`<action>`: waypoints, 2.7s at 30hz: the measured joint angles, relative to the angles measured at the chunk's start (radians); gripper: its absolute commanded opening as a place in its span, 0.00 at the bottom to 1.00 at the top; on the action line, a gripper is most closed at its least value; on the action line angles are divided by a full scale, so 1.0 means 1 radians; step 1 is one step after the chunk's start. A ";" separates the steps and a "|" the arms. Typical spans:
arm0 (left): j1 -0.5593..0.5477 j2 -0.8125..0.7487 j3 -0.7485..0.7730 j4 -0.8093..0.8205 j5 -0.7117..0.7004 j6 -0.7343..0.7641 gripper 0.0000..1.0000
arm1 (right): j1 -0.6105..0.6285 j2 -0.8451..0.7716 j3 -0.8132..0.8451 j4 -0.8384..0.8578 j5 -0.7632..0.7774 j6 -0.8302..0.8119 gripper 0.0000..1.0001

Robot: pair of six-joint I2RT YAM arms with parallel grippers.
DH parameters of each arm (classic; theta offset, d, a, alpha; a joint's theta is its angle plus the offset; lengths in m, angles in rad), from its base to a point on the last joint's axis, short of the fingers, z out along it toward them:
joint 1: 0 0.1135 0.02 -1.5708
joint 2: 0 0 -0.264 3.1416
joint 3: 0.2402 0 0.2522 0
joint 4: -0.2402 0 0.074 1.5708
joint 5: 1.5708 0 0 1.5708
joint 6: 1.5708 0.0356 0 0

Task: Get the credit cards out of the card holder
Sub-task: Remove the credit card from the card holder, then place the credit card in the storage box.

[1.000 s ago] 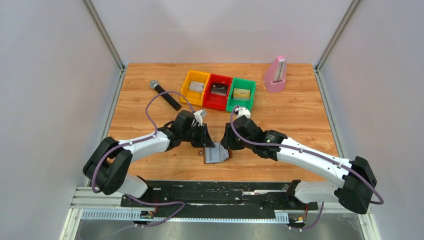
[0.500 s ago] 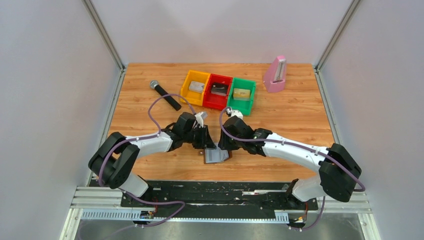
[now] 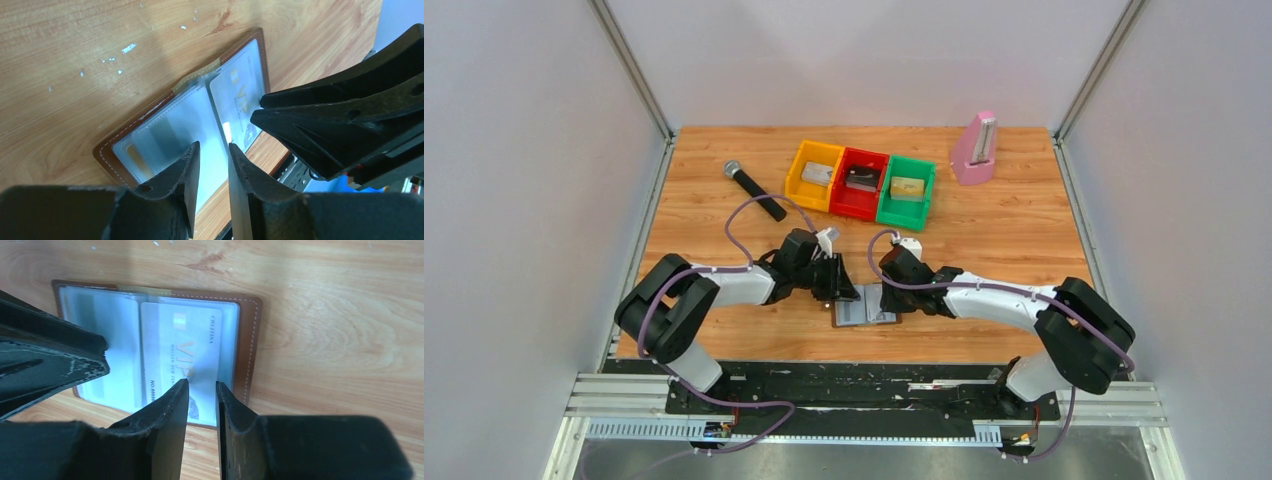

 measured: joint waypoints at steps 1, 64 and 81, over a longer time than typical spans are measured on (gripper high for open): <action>0.000 0.005 0.000 0.009 0.003 -0.003 0.37 | 0.000 0.000 -0.008 0.003 0.005 0.003 0.27; 0.004 0.035 -0.087 0.214 -0.025 -0.175 0.00 | -0.071 -0.038 -0.101 0.132 -0.048 0.029 0.26; 0.033 -0.166 -0.119 0.066 -0.048 -0.101 0.00 | -0.091 -0.193 -0.103 0.101 -0.156 -0.050 0.39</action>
